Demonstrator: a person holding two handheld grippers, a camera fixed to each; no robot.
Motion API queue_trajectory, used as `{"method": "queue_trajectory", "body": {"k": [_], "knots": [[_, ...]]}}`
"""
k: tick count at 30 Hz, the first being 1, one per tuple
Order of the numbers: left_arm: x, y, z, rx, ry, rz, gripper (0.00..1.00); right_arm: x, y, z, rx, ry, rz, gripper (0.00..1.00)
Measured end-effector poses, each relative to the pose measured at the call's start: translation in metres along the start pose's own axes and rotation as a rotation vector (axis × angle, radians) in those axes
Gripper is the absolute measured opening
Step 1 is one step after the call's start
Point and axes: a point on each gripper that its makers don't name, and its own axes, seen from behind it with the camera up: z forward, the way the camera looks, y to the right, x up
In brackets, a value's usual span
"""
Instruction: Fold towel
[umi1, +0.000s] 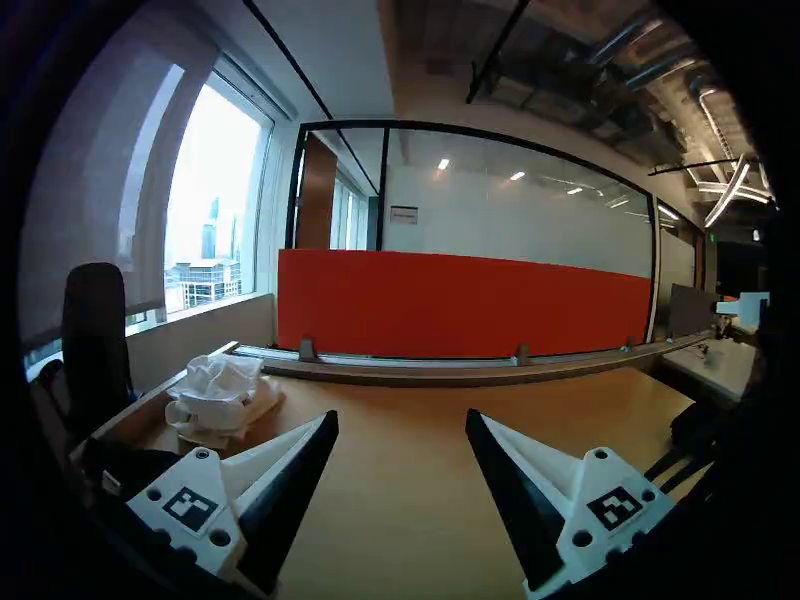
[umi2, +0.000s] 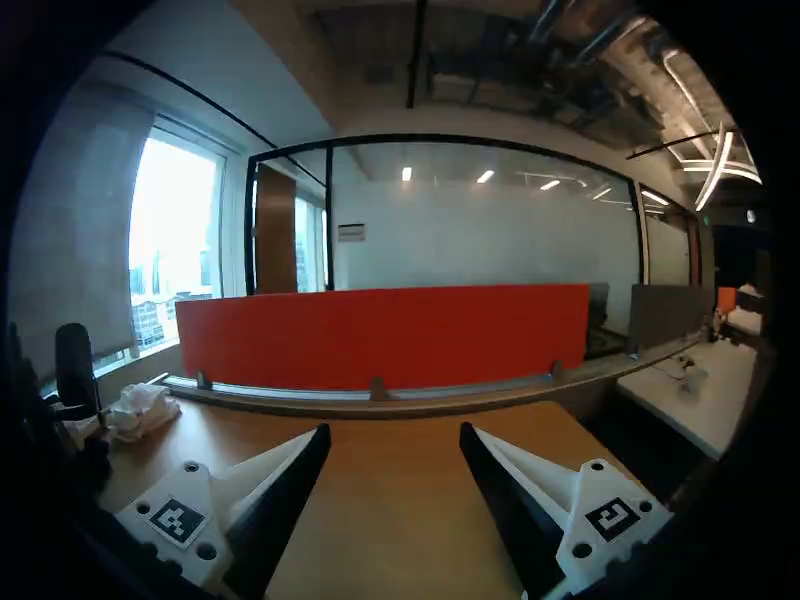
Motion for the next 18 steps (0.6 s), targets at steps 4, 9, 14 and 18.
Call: {"method": "queue_trajectory", "body": {"k": [4,9,14,18], "knots": [[-0.002,0.002,0.002,-0.001,0.012,0.017,0.94,0.002,-0.001,-0.001,0.001,0.004,-0.007,1.00],[-0.007,0.003,0.003,-0.001,0.029,0.039,0.94,0.004,-0.003,-0.004,0.002,0.009,-0.016,1.00],[-0.016,0.002,0.003,0.009,0.045,0.056,0.94,0.003,-0.002,-0.007,0.000,0.017,-0.013,1.00],[-0.023,0.000,0.004,0.024,0.062,0.074,0.94,-0.001,0.001,-0.009,-0.004,0.017,-0.012,1.00]]}}
